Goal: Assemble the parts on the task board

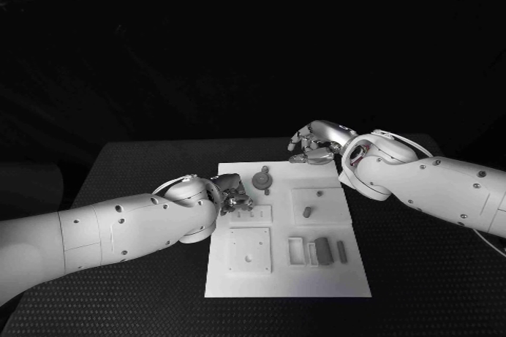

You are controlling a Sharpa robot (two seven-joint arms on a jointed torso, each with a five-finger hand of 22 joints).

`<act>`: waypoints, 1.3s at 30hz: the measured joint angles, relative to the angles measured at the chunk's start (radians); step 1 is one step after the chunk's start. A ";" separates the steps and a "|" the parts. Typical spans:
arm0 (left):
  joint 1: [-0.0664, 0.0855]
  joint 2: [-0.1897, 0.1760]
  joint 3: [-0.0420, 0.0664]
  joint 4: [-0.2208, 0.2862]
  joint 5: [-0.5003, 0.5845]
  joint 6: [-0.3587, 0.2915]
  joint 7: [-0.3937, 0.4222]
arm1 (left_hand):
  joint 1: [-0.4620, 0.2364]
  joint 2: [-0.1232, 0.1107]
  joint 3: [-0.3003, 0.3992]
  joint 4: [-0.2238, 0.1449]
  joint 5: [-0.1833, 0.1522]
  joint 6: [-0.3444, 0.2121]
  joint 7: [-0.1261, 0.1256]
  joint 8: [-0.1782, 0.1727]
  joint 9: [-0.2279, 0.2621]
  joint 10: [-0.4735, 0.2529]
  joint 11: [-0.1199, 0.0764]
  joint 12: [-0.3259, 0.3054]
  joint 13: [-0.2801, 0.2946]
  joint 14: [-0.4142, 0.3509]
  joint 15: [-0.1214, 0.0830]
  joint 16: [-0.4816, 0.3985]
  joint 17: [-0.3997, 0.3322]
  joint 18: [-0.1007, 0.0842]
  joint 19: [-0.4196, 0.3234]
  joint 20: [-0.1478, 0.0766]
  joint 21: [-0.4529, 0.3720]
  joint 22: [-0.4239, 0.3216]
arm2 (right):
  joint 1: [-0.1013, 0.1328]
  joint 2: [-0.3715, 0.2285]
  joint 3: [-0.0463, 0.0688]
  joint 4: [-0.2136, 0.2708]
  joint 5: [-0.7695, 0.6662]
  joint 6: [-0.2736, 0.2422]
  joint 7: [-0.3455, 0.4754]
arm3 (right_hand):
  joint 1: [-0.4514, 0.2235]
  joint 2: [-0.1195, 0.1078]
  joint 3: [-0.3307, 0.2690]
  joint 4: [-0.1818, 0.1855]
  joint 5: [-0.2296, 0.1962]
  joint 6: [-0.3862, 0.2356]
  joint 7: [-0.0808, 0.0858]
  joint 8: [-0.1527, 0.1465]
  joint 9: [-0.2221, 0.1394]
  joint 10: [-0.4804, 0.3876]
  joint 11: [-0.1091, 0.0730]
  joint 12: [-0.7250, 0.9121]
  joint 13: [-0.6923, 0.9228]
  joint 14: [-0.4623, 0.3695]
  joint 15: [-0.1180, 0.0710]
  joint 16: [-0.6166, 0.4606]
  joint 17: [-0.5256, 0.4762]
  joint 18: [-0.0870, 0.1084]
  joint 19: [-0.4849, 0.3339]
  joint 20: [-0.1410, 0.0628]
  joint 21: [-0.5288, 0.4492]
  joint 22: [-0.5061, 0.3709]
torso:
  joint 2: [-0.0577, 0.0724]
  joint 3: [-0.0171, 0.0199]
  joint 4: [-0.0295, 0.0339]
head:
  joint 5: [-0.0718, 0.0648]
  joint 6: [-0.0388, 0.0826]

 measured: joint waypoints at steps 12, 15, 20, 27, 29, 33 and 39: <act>-0.010 0.009 0.000 -0.009 -0.010 -0.002 -0.002 | -0.021 -0.021 0.004 0.007 0.079 0.014 -0.004 0.036 0.021 0.011 -0.011 0.023 -0.018 0.010 -0.010 0.036 -0.030 0.000 0.012 -0.012 0.013 0.000 | 0.000 0.000 0.000 -0.001 0.001 0.006 0.000 | 0.000 0.000 0.000 0.000 0.000 0.000 0.000 0.000 0.000 0.000 0.000 0.000 0.000 0.000 0.000 -0.002 0.000 0.000 -0.001 0.001 0.000 0.000 | 0.000 0.0001 0.0000 | -0.002 -0.005; -0.012 0.010 0.000 -0.009 -0.011 -0.002 -0.003 | -0.029 -0.020 0.003 0.009 0.102 0.017 -0.007 0.041 0.029 0.012 -0.012 0.028 -0.024 0.015 -0.015 0.043 -0.037 0.000 0.014 -0.014 0.016 0.000 | 0.000 0.000 0.000 -0.002 0.002 0.007 0.000 | 0.000 0.000 0.000 0.000 0.000 -0.002 -0.002 0.000 -0.001 0.000 0.000 0.000 0.000 0.000 0.000 -0.004 0.000 0.000 -0.001 0.001 0.000 0.000 | 0.000 0.0002 0.0000 | -0.003 -0.005; -0.012 0.010 0.000 -0.012 -0.013 -0.001 -0.004 | -0.032 -0.016 0.003 0.008 0.115 0.018 -0.008 0.044 0.041 0.012 -0.013 0.032 -0.027 0.015 -0.015 0.050 -0.043 0.000 0.014 -0.014 0.020 0.000 | 0.000 0.000 0.000 -0.002 0.002 0.009 0.001 | 0.000 0.000 -0.003 0.003 0.000 -0.003 -0.002 0.000 -0.001 0.000 0.000 0.000 -0.001 0.000 0.000 -0.004 0.000 0.000 -0.002 0.002 0.000 0.000 | -0.001 0.0002 0.0001 | -0.004 -0.006; -0.014 0.016 0.000 -0.016 -0.021 -0.002 -0.005 | -0.032 -0.016 0.002 0.006 0.115 0.019 -0.008 0.044 0.041 0.012 -0.012 0.032 -0.029 0.015 -0.015 0.050 -0.046 0.000 0.017 -0.014 0.020 0.000 | 0.000 0.000 0.000 -0.002 0.003 0.011 0.001 | -0.004 0.004 -0.003 0.003 0.000 -0.001 0.000 0.000 -0.001 0.000 0.000 0.000 -0.001 0.000 0.000 -0.004 0.000 0.000 -0.002 0.002 0.000 0.000 | -0.001 0.0006 0.0008 | -0.005 -0.008; -0.015 0.017 0.000 -0.016 -0.024 -0.002 -0.006 | -0.032 -0.016 0.001 0.005 0.115 0.019 -0.009 0.044 0.041 0.012 -0.012 0.032 -0.030 0.015 -0.015 0.050 -0.047 0.000 0.016 -0.016 0.020 0.000 | 0.000 0.000 0.000 -0.002 0.004 0.011 0.001 | -0.004 0.004 -0.003 0.003 0.000 0.000 0.001 0.000 -0.001 0.000 0.000 0.000 -0.001 0.000 0.000 -0.004 0.000 0.000 -0.002 0.002 0.000 0.000 | -0.001 0.0005 0.0008 | -0.005 -0.008; -0.018 0.020 0.000 -0.018 -0.028 -0.001 -0.006 | -0.032 -0.016 0.001 0.005 0.115 0.019 -0.009 0.044 0.041 0.012 -0.012 0.036 -0.031 0.015 -0.016 0.050 -0.051 0.000 0.015 -0.019 0.020 0.000 | 0.000 0.000 0.000 -0.002 0.004 0.012 0.001 | -0.004 0.004 -0.003 0.003 0.000 0.000 0.001 0.000 -0.001 0.000 0.000 0.000 -0.001 0.000 0.000 -0.004 0.000 0.000 -0.002 0.002 0.000 0.000 | -0.001 0.0005 0.0007 | -0.005 -0.008; -0.019 0.023 0.000 -0.024 -0.031 0.000 -0.007 | -0.037 -0.021 0.000 0.004 0.106 0.019 -0.009 0.044 0.040 0.011 -0.011 0.037 -0.036 0.016 -0.016 0.055 -0.061 -0.001 0.015 -0.019 0.020 -0.001 | 0.000 0.000 0.000 -0.003 0.005 0.013 0.001 | -0.004 0.004 -0.003 0.003 0.000 -0.001 0.001 0.000 -0.001 0.000 0.000 0.000 -0.001 0.000 0.000 -0.004 0.000 0.000 -0.002 0.002 0.000 0.001 | -0.001 0.0005 0.0002 | -0.007 -0.009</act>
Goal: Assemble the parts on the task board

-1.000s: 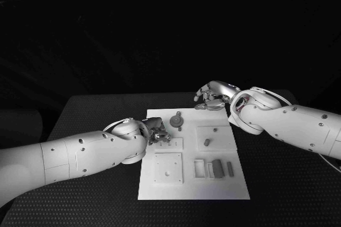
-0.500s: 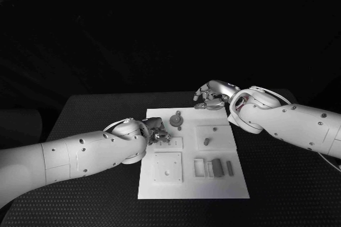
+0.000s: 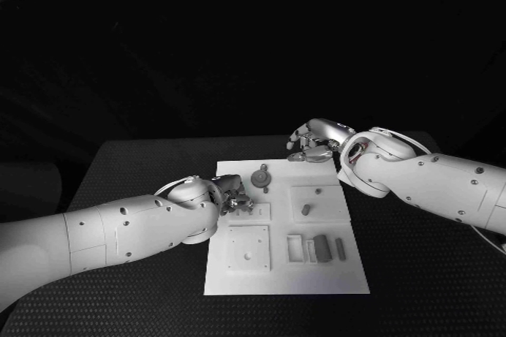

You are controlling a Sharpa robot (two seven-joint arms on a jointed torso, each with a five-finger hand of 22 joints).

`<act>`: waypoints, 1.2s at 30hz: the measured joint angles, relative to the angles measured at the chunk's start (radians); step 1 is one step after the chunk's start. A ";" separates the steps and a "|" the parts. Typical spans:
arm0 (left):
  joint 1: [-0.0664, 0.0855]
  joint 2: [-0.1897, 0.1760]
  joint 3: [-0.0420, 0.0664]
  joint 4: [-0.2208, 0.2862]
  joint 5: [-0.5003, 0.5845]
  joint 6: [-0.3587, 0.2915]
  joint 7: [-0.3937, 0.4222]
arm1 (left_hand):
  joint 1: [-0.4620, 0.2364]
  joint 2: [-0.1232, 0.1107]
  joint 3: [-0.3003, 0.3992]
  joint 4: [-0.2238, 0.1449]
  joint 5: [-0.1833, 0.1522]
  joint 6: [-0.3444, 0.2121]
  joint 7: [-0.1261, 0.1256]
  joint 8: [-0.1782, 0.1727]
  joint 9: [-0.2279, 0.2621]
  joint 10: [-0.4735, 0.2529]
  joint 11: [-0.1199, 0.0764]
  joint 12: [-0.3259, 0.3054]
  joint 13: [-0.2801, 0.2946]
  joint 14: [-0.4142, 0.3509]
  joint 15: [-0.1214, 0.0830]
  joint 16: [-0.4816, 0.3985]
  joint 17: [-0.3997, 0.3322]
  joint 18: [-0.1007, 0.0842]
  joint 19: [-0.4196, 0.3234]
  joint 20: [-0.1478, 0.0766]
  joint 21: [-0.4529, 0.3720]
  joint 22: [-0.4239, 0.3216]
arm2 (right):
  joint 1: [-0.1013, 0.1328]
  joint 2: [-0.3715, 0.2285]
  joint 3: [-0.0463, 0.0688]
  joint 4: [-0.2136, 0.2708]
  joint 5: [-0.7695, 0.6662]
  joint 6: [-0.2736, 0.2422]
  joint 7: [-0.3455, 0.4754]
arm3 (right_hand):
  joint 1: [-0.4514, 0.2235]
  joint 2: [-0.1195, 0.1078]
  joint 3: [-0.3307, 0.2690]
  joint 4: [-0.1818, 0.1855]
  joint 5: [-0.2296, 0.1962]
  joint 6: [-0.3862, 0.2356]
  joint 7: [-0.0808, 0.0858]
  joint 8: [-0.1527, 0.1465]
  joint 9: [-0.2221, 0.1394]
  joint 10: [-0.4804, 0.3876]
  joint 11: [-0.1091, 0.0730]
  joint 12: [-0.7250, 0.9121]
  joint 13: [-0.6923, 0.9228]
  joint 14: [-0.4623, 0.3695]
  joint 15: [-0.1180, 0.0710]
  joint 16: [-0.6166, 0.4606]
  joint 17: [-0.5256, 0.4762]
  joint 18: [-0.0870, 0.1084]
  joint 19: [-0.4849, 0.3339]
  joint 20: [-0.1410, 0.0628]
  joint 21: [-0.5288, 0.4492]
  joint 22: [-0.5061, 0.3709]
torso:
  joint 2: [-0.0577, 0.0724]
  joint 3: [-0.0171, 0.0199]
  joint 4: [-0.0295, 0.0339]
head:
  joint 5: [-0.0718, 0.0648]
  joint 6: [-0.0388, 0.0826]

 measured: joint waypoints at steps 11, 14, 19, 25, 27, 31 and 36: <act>-0.002 0.004 0.001 -0.003 -0.010 0.003 0.000 | -0.020 -0.031 -0.010 0.010 -0.022 0.024 -0.024 0.000 -0.004 -0.005 0.002 0.009 -0.005 0.017 -0.021 0.012 -0.011 -0.001 0.025 -0.029 0.000 0.000 | 0.000 0.000 0.000 -0.001 0.003 0.001 0.000 | 0.000 0.000 -0.003 0.003 0.000 0.000 0.000 0.000 -0.001 0.000 0.000 0.000 0.000 0.000 0.000 0.000 0.000 0.000 0.000 0.000 -0.004 0.000 | 0.000 0.0000 0.0002 | -0.004 -0.002; -0.003 0.006 0.001 -0.003 -0.012 0.004 0.000 | -0.021 -0.056 -0.010 0.022 -0.038 0.033 -0.033 0.000 -0.005 -0.020 -0.009 0.011 -0.008 0.009 -0.036 0.019 -0.018 -0.001 0.027 -0.038 0.000 0.000 | 0.000 0.001 0.000 -0.001 0.005 0.002 0.001 | 0.000 0.000 -0.003 0.003 0.000 0.000 0.000 0.000 -0.001 0.000 0.000 0.000 -0.001 0.000 0.000 0.000 0.000 0.000 -0.001 0.002 -0.004 0.000 | 0.000 -0.0001 0.0002 | -0.004 -0.002; -0.004 0.006 0.001 -0.005 -0.013 0.008 0.000 | -0.025 -0.078 -0.010 0.038 -0.067 0.039 -0.040 0.000 -0.005 -0.032 -0.019 0.017 -0.012 0.000 -0.044 0.024 -0.025 -0.001 0.036 -0.050 0.004 0.000 | 0.000 0.001 0.000 -0.002 0.008 0.004 0.001 | 0.000 0.000 -0.003 0.003 0.000 0.000 0.000 0.000 -0.001 0.000 0.000 0.000 -0.001 0.000 0.000 0.000 0.000 0.000 -0.002 0.002 -0.004 0.000 | 0.000 -0.0001 0.0006 | -0.005 -0.004; -0.004 0.006 0.000 -0.009 -0.013 0.015 0.000 | -0.025 -0.078 -0.012 0.040 -0.067 0.039 -0.041 0.000 -0.004 -0.034 -0.022 0.017 -0.013 -0.002 -0.046 0.027 -0.026 -0.001 0.040 -0.054 0.004 0.001 | 0.000 0.002 0.000 -0.002 0.009 0.007 0.001 | 0.000 0.000 -0.003 0.003 0.000 0.000 0.000 0.000 -0.002 0.000 0.000 0.000 -0.001 0.000 0.000 0.000 0.000 0.000 -0.002 0.002 -0.004 0.000 | 0.000 -0.0001 0.0012 | -0.005 -0.005; -0.004 0.006 0.000 -0.009 -0.013 0.018 0.000 | -0.026 -0.088 -0.012 0.045 -0.067 0.040 -0.042 0.000 -0.004 -0.037 -0.024 0.017 -0.014 -0.002 -0.046 0.028 -0.028 -0.001 0.041 -0.056 0.003 0.001 | 0.000 0.002 0.000 -0.002 0.010 0.007 0.001 | 0.000 0.000 -0.003 0.003 0.000 -0.002 -0.002 0.000 -0.002 -0.002 0.002 0.000 -0.001 0.000 0.000 0.000 0.000 0.000 -0.002 0.002 -0.004 0.000 | 0.000 -0.0002 0.0011 | -0.006 -0.005; -0.005 0.006 0.000 -0.010 -0.014 0.023 0.000 | -0.019 -0.094 -0.012 0.045 -0.067 0.039 -0.043 0.000 -0.004 -0.037 -0.025 0.021 -0.015 -0.003 -0.047 0.032 -0.031 -0.001 0.041 -0.056 0.003 0.001 | 0.000 0.002 0.000 -0.001 0.010 0.008 0.001 | 0.000 0.000 -0.003 0.003 0.000 -0.002 -0.002 0.000 -0.002 -0.004 0.004 0.000 -0.001 0.000 0.000 0.000 0.000 0.000 -0.002 0.002 -0.004 0.000 | 0.000 -0.0003 0.0011 | -0.006 -0.006; -0.005 0.008 0.000 -0.014 -0.015 0.030 0.001 | -0.017 -0.105 -0.012 0.045 -0.067 0.036 -0.041 0.000 -0.004 -0.040 -0.028 0.021 -0.017 -0.004 -0.047 0.034 -0.034 -0.001 0.041 -0.056 0.003 0.000 | 0.000 0.001 0.000 -0.001 0.011 0.008 0.002 | 0.000 0.000 -0.003 0.003 0.000 -0.004 -0.003 0.000 -0.002 -0.004 0.004 0.000 -0.001 0.000 0.000 0.000 0.000 0.000 -0.002 0.002 -0.004 0.000 | 0.000 -0.0004 0.0008 | -0.006 -0.007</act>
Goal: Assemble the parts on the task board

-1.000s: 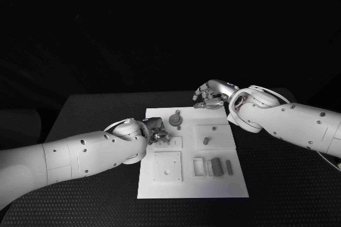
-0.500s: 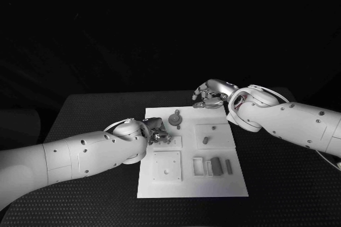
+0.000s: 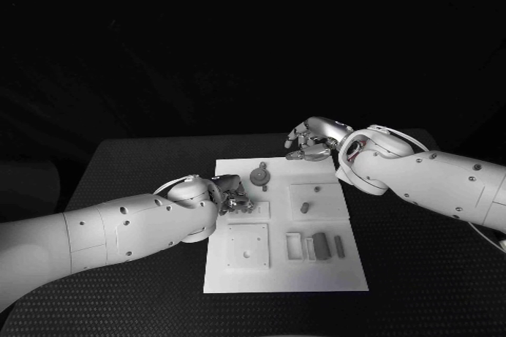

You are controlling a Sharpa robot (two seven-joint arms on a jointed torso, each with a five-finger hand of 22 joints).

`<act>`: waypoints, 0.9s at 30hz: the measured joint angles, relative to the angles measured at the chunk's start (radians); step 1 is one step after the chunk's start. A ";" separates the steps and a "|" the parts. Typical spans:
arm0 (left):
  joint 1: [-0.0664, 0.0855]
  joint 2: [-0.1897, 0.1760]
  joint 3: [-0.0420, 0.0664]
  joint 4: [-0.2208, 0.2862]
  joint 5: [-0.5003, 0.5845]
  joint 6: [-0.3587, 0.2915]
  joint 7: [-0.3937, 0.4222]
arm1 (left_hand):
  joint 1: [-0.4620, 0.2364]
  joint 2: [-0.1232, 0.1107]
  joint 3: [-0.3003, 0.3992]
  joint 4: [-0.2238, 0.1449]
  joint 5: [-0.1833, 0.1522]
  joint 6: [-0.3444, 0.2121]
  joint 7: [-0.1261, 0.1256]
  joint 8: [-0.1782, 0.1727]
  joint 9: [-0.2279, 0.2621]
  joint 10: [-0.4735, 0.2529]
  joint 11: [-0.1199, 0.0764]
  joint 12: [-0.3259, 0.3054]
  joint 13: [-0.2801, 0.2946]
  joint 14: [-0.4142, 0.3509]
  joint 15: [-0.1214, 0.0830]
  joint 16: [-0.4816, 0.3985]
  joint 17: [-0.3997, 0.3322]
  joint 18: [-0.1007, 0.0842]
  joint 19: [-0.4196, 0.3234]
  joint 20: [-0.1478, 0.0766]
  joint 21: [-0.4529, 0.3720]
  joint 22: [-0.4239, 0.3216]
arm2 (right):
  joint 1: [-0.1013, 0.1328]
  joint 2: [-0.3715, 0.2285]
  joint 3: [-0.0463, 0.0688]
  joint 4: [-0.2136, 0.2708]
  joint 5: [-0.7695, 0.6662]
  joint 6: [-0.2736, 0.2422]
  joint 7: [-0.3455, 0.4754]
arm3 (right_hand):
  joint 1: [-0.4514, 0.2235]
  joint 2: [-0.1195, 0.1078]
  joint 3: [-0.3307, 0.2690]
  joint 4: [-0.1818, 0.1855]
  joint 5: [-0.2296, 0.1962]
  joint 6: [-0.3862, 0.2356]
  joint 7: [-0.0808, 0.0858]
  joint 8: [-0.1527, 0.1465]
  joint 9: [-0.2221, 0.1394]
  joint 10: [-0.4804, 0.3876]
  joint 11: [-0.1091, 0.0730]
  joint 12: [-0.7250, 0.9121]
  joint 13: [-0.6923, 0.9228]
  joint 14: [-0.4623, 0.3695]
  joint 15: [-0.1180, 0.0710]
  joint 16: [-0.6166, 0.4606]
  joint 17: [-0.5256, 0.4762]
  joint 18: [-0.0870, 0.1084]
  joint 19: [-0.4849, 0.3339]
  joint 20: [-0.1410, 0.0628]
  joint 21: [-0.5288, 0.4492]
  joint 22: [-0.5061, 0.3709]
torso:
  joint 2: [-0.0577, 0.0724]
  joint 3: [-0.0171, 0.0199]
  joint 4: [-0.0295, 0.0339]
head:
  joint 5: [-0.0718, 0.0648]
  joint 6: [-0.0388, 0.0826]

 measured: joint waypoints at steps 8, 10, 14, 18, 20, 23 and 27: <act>-0.001 0.000 -0.001 -0.001 -0.001 0.012 0.000 | -0.009 -0.011 -0.003 0.019 -0.004 -0.003 -0.001 0.000 0.001 -0.005 -0.005 0.004 -0.004 0.000 0.000 0.005 -0.007 0.000 0.000 0.000 0.000 0.000 | 0.000 0.000 0.000 -0.001 0.001 0.001 0.000 | 0.000 0.000 0.000 0.000 0.000 -0.002 0.002 0.000 0.000 0.000 0.000 0.000 0.000 0.000 0.000 0.000 0.000 0.000 -0.001 0.001 0.000 0.000 | 0.000 -0.0003 0.0001 | -0.001 -0.002; -0.001 0.000 -0.001 -0.001 -0.001 0.013 0.000 | -0.008 -0.012 -0.001 0.021 -0.004 -0.003 -0.001 0.000 0.001 -0.005 -0.005 0.004 -0.004 0.000 0.000 0.005 -0.007 0.000 0.000 0.000 0.000 0.000 | 0.000 0.000 0.000 -0.002 0.001 0.002 0.000 | 0.000 0.000 0.000 0.000 0.000 -0.002 0.002 0.000 0.000 0.000 0.000 0.000 -0.001 0.000 0.000 0.000 0.000 0.000 -0.001 0.002 0.000 0.000 | 0.000 -0.0007 0.0002 | -0.001 -0.002; -0.002 -0.001 -0.001 -0.002 0.000 0.016 0.001 | -0.014 -0.006 0.000 0.028 0.013 -0.003 -0.001 0.000 0.000 -0.005 -0.005 0.008 -0.008 0.000 0.000 0.012 -0.014 0.000 0.000 0.000 0.000 0.000 | 0.000 0.001 0.000 -0.003 0.001 0.003 0.000 | 0.000 0.000 -0.003 0.003 0.000 -0.002 0.002 0.000 0.000 0.000 0.000 0.000 -0.001 0.000 0.000 0.000 0.000 0.000 -0.002 0.002 0.000 0.000 | 0.000 -0.0009 0.0005 | -0.001 -0.003; -0.002 -0.001 -0.001 -0.003 0.003 0.016 0.002 | -0.026 0.021 0.000 0.028 0.029 -0.004 -0.003 0.000 0.000 -0.005 -0.005 0.012 -0.011 -0.009 -0.001 0.016 -0.019 0.000 0.000 0.000 0.000 0.000 | 0.000 0.003 0.000 -0.005 0.001 0.004 0.001 | -0.003 0.003 -0.003 0.003 0.000 0.000 0.004 0.000 0.000 0.000 0.000 0.000 -0.001 0.000 0.000 0.000 0.000 0.000 -0.002 0.002 0.000 0.000 | 0.000 -0.0009 0.0009 | 0.000 -0.003; -0.002 -0.002 0.000 -0.003 0.007 0.016 0.003 | -0.026 0.030 0.000 0.028 0.029 -0.005 -0.003 0.000 -0.001 -0.005 -0.005 0.012 -0.011 -0.009 -0.001 0.016 -0.021 0.000 0.000 0.000 0.000 0.000 | 0.000 0.003 0.000 -0.005 0.001 0.005 0.001 | -0.004 0.004 -0.003 0.003 0.000 0.000 0.004 0.000 0.000 0.000 0.000 0.000 -0.001 0.000 0.000 0.000 0.000 0.000 -0.002 0.002 0.000 0.000 | 0.000 -0.0009 0.0008 | 0.001 -0.003; -0.002 -0.003 0.000 -0.003 0.015 0.015 0.005 | -0.025 0.038 -0.004 0.026 0.029 -0.005 -0.003 0.000 -0.002 -0.006 -0.005 0.012 -0.012 -0.009 -0.001 0.016 -0.022 0.000 0.000 0.000 0.004 0.000 | 0.000 0.003 0.000 -0.005 0.002 0.006 0.001 | -0.004 0.004 -0.003 0.003 0.000 0.000 0.004 0.000 0.000 0.000 0.000 0.000 -0.001 0.000 0.000 0.000 0.000 0.000 -0.002 0.002 0.000 0.000 | 0.000 -0.0009 0.0004 | 0.001 -0.002; -0.002 -0.008 0.000 -0.002 0.038 0.014 0.012 | -0.022 0.050 -0.004 0.017 0.021 -0.004 -0.002 -0.002 -0.002 -0.012 -0.001 0.012 -0.016 -0.011 0.000 0.021 -0.027 0.000 -0.003 -0.003 0.005 0.000 | 0.000 0.003 0.000 -0.007 0.002 0.007 0.001 | -0.004 0.004 -0.003 0.003 0.000 0.000 0.004 0.000 0.000 0.000 0.000 0.000 -0.001 0.000 0.000 0.000 0.000 0.000 -0.002 0.002 0.000 0.000 | 0.000 -0.0008 0.0002 | 0.002 -0.001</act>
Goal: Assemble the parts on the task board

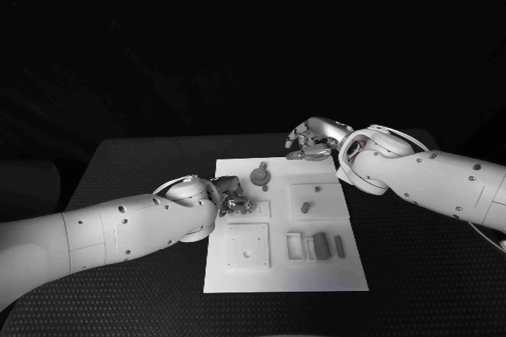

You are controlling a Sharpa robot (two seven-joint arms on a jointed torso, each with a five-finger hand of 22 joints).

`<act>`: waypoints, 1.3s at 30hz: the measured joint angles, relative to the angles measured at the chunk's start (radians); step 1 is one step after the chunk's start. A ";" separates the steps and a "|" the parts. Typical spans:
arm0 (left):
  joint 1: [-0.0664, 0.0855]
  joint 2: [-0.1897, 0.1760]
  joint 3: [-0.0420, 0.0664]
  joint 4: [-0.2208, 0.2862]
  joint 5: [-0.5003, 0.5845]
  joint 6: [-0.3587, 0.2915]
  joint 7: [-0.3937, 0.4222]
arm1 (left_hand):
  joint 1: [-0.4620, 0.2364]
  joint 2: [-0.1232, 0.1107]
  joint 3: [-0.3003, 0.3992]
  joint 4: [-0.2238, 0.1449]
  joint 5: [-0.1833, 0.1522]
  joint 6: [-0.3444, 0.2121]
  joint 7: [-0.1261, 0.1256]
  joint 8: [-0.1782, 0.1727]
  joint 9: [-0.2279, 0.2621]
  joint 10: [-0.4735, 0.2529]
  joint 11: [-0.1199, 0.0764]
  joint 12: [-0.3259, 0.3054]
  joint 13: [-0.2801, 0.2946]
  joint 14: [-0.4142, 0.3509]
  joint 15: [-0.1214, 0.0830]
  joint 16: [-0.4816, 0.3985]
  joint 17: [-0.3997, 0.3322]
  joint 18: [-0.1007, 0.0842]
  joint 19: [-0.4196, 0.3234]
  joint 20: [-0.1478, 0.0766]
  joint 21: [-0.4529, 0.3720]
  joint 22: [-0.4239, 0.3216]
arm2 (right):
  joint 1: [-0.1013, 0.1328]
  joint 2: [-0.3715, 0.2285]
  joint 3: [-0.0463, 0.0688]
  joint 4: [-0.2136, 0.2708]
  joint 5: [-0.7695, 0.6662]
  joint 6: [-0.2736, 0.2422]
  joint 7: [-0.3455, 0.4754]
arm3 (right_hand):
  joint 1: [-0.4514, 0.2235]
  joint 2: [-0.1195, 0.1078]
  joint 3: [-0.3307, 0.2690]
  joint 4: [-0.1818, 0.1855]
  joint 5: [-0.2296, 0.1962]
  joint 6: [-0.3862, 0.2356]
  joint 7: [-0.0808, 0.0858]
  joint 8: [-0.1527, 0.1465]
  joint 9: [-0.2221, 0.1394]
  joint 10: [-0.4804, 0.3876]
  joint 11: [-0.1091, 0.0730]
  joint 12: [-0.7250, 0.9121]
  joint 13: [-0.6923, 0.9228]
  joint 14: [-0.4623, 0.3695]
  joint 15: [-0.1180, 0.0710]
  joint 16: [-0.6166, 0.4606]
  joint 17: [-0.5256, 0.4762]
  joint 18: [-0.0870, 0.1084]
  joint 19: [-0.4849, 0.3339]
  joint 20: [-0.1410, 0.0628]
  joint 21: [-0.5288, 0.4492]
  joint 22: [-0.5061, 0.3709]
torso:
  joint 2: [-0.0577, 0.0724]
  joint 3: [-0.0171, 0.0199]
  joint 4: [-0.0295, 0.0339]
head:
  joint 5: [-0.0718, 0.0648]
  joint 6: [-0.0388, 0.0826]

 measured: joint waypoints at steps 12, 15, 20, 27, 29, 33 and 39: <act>0.000 -0.021 0.006 -0.001 0.155 0.016 0.025 | 0.006 0.034 0.015 -0.043 -0.089 -0.020 0.020 -0.009 -0.008 -0.030 0.009 0.000 -0.013 -0.028 0.011 0.003 -0.023 0.000 -0.024 0.005 -0.004 0.000 | -0.001 0.000 0.000 -0.009 0.000 0.003 0.001 | 0.000 0.000 0.000 0.000 0.000 0.000 0.000 0.000 -0.001 0.000 0.000 0.000 0.000 0.000 0.000 0.000 0.000 0.000 0.000 0.000 0.000 0.000 | 0.000 -0.0001 -0.0004 | -0.002 -0.001; 0.000 -0.021 0.008 -0.002 0.178 0.022 0.029 | 0.002 0.039 0.015 -0.043 -0.089 -0.020 0.019 -0.009 -0.007 -0.030 0.009 0.000 -0.014 -0.028 0.011 0.002 -0.024 0.000 -0.024 0.005 -0.004 0.000 | -0.002 0.000 0.000 -0.010 0.001 0.004 0.001 | 0.000 0.000 0.000 0.000 0.000 0.000 0.000 0.000 -0.001 0.000 0.000 0.000 0.000 0.000 0.000 0.000 0.000 0.000 0.000 0.000 0.000 0.000 | 0.000 0.0006 -0.0004 | -0.002 -0.001; 0.000 -0.019 0.011 -0.007 0.209 0.031 0.035 | 0.000 0.041 0.012 -0.046 -0.093 -0.021 0.019 -0.011 -0.007 -0.033 0.012 0.000 -0.014 -0.029 0.011 0.003 -0.026 0.000 -0.026 0.007 -0.005 0.000 | -0.003 0.002 0.000 -0.011 0.001 0.005 0.001 | 0.000 0.000 0.000 0.000 0.000 0.000 0.000 0.000 -0.001 0.000 0.000 0.000 0.000 0.000 0.000 0.000 0.000 0.000 0.000 0.000 0.000 0.000 | 0.000 0.0007 -0.0004 | -0.003 -0.001; 0.000 -0.017 0.021 -0.018 0.234 0.035 0.037 | -0.007 0.053 0.008 -0.050 -0.094 -0.024 0.016 -0.013 -0.006 -0.034 0.013 0.000 -0.015 -0.035 0.011 0.003 -0.029 -0.001 -0.026 0.007 -0.005 0.000 | -0.004 0.003 0.000 -0.013 0.001 0.007 0.001 | 0.000 0.000 0.000 0.000 0.000 0.000 0.000 0.000 -0.001 0.000 0.000 0.000 -0.001 0.000 0.000 0.000 0.000 0.000 0.000 0.000 0.000 0.000 | 0.000 0.0008 -0.0001 | -0.003 -0.002; 0.000 -0.016 0.023 -0.022 0.238 0.036 0.037 | -0.009 0.054 0.007 -0.051 -0.096 -0.024 0.016 -0.013 -0.006 -0.034 0.013 0.000 -0.016 -0.035 0.011 0.003 -0.029 0.000 -0.027 0.008 -0.005 0.000 | -0.004 0.003 0.000 -0.013 0.001 0.007 0.001 | 0.000 0.000 0.000 0.000 0.000 0.000 0.000 0.000 -0.001 0.000 0.000 0.000 -0.001 0.000 0.000 0.000 0.000 0.000 0.000 0.000 0.000 0.000 | 0.000 0.0008 -0.0002 | -0.003 -0.001; 0.000 -0.014 0.025 -0.030 0.240 0.039 0.033 | -0.011 0.057 0.007 -0.060 -0.097 -0.025 0.015 -0.009 -0.005 -0.034 0.013 0.000 -0.016 -0.036 0.011 0.008 -0.031 0.000 -0.027 0.008 -0.005 0.000 | -0.005 0.003 0.000 -0.014 0.001 0.008 0.001 | 0.000 0.000 0.000 0.000 0.000 0.000 0.000 0.000 -0.001 0.000 0.000 0.000 -0.001 0.000 0.000 0.000 0.000 0.000 0.000 0.000 0.000 0.000 | 0.000 0.0010 -0.0004 | -0.002 -0.001; 0.002 -0.003 0.031 -0.055 0.238 0.061 0.022 | -0.013 0.059 0.012 -0.068 -0.004 -0.011 0.003 0.010 0.008 -0.026 0.005 0.012 -0.022 -0.036 0.011 0.023 -0.043 0.000 -0.027 0.009 -0.004 0.000 | -0.005 0.006 0.000 -0.016 0.002 0.010 0.002 | 0.000 0.000 0.000 0.000 0.000 0.000 0.000 0.000 -0.001 0.000 0.000 0.000 -0.001 0.000 0.000 0.000 0.000 0.000 0.000 0.000 0.000 0.000 | 0.000 0.0009 -0.0004 | -0.002 -0.001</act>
